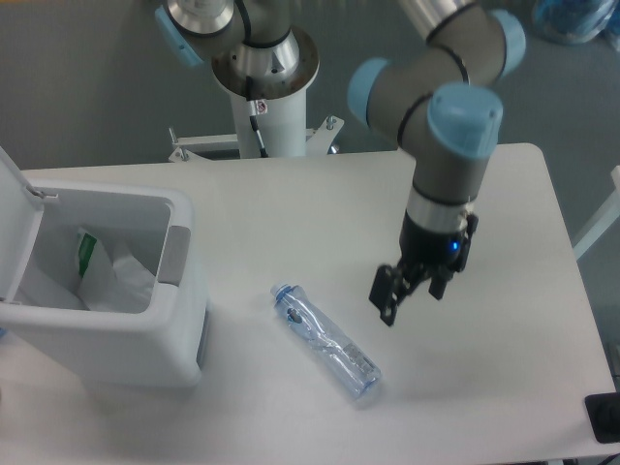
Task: Place the trash in the trash can
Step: 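Move the gripper over to the clear water bottle and lower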
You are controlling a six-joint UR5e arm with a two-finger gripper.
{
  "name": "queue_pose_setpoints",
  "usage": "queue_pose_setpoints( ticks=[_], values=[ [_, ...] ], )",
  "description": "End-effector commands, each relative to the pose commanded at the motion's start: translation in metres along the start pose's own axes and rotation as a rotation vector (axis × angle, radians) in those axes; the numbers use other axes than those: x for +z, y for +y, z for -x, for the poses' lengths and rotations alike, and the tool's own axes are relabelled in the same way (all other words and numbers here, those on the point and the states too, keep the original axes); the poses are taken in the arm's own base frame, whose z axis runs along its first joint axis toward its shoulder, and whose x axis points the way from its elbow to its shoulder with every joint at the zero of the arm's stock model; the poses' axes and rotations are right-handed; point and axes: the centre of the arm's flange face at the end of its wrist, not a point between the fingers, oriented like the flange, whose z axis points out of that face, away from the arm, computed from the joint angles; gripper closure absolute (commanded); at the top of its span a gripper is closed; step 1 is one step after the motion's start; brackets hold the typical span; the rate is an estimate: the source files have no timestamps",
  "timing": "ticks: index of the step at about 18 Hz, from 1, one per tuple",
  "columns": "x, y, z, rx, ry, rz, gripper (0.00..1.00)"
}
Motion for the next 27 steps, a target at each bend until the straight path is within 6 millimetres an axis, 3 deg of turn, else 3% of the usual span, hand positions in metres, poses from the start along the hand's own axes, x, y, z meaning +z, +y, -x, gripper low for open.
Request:
queue_pose_setpoints(
  ticks=[4,14,19,21,27],
  values=[
    [0.025,-0.011,-0.011,-0.037,-0.003,0.004,0.00],
    [0.057,-0.022,-0.036,-0.010,0.007,0.013,0.00],
    [0.077,-0.017,-0.051,0.015,0.009,0.011,0.00],
    [0.077,-0.014,-0.062,0.033,0.012,0.010,0.00],
    [0.091,-0.008,-0.062,0.044,0.004,0.030,0.00]
  ],
)
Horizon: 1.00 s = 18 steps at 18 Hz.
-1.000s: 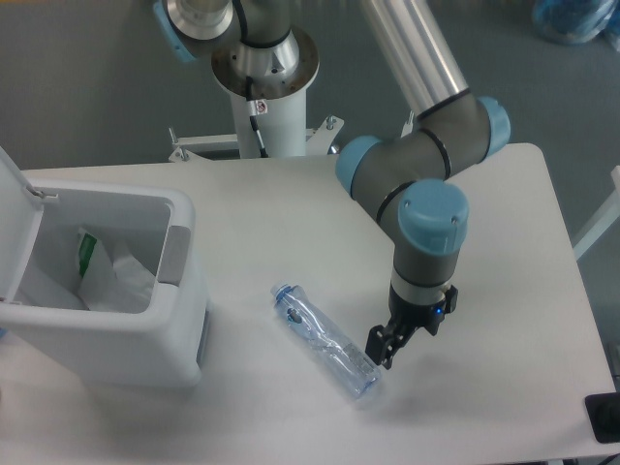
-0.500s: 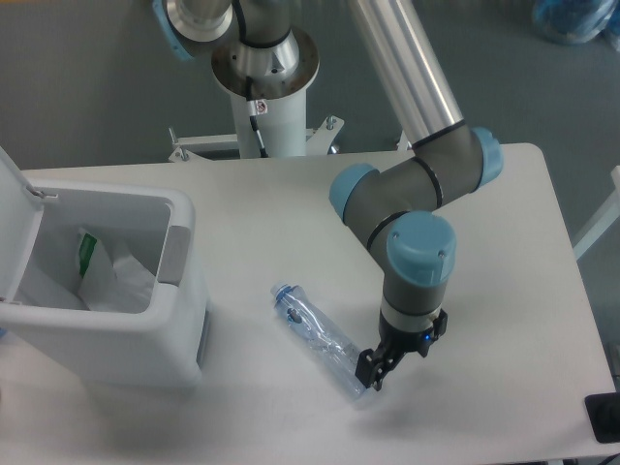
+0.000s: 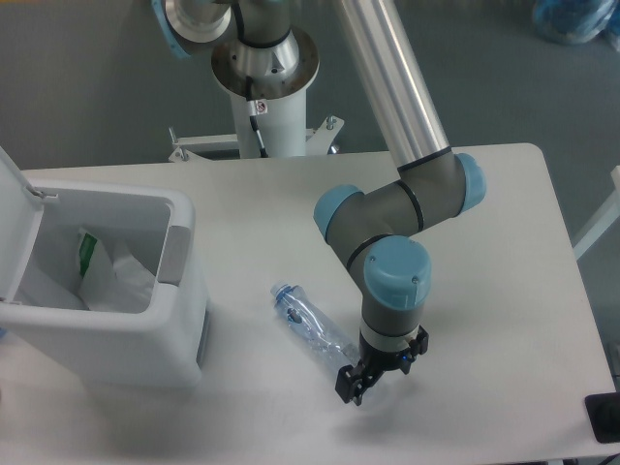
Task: Place the trash in the trash can
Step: 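Move the gripper over to the clear water bottle and lower, then close the gripper around the bottle's base end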
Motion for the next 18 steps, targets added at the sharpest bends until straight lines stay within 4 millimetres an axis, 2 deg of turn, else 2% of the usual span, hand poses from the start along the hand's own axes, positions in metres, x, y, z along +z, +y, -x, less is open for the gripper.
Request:
queue_pose_setpoints(
  ticks=[6,15,18],
  values=[
    [0.005,0.003,0.001,-0.001,-0.007,0.010,0.00],
    [0.014,0.008,-0.010,0.015,-0.006,0.022,0.00],
    [0.017,0.010,-0.010,0.016,-0.009,0.028,0.04]
  ],
)
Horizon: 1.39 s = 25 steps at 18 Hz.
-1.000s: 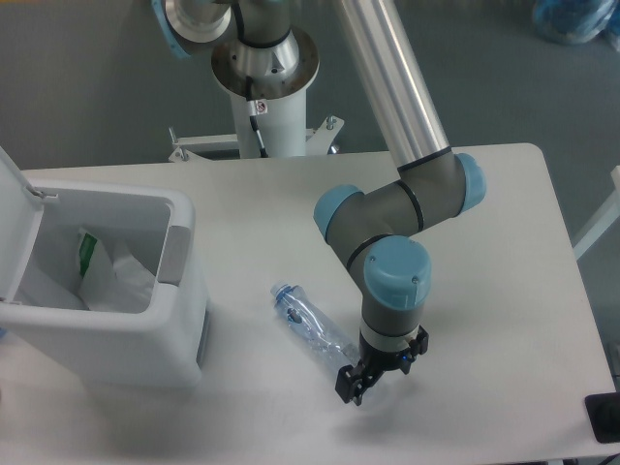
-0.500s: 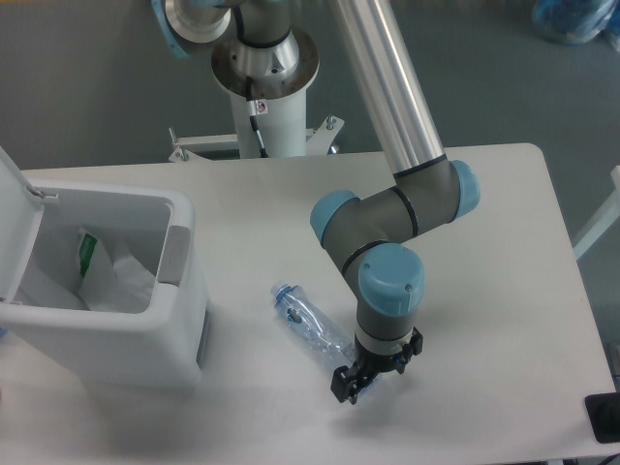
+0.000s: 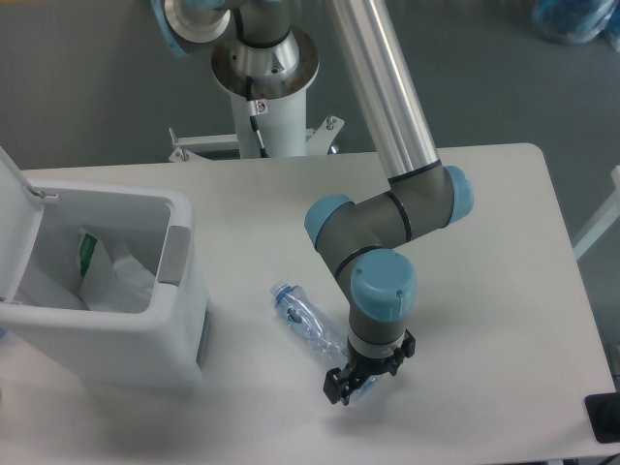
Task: Place the trash in the trash can
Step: 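Close the gripper around the bottle's base end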
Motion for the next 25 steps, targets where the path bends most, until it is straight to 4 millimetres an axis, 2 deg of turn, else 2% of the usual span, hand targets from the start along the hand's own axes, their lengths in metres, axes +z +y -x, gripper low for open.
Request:
queue_pose_setpoints(
  ticks=[13,21,25],
  values=[
    [0.0012,0.0011,0.0003,0.000,-0.002,0.003,0.19],
    [-0.0030,0.0008,-0.0001,0.003,0.000,-0.001,0.34],
    [-0.0045,0.0014,-0.0012,0.005,0.001,-0.003,0.34]
  ],
)
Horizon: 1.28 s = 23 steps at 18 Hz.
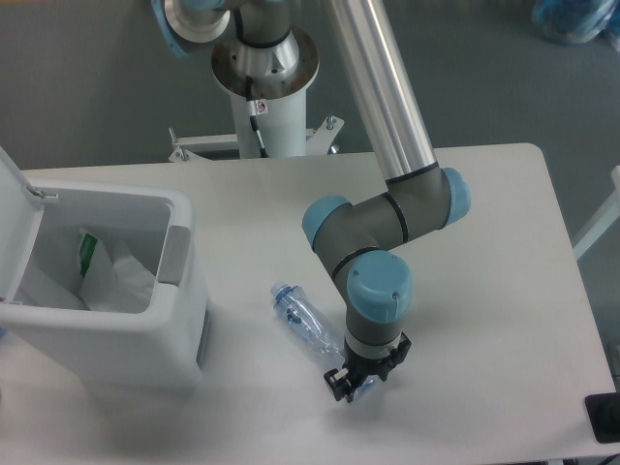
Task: Place the trash in the trash can
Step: 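Close the gripper around the bottle's base end, then lift the bottle and carry it over the trash bin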
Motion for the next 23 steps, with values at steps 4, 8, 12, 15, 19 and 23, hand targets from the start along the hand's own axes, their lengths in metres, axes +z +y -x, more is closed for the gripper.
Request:
queue_pose_setpoints(
  ticks=[4,8,12,15,19,23],
  values=[
    [-0.016,0.002,-0.008,0.012,0.004,-0.019,0.34],
    [-0.044,0.006,-0.009,0.015,0.006,-0.049,0.34],
    [-0.110,0.000,-0.011,0.022,0.016,-0.152,0.34],
    [-0.164,0.001,-0.013,0.059,0.021,-0.234,0.34],
    [-0.232,-0.012,-0.019,0.098,0.030,-0.364,0.34],
    [-0.293,-0.021,-0.028,0.132,0.050,-0.560,0.34]
  ],
)
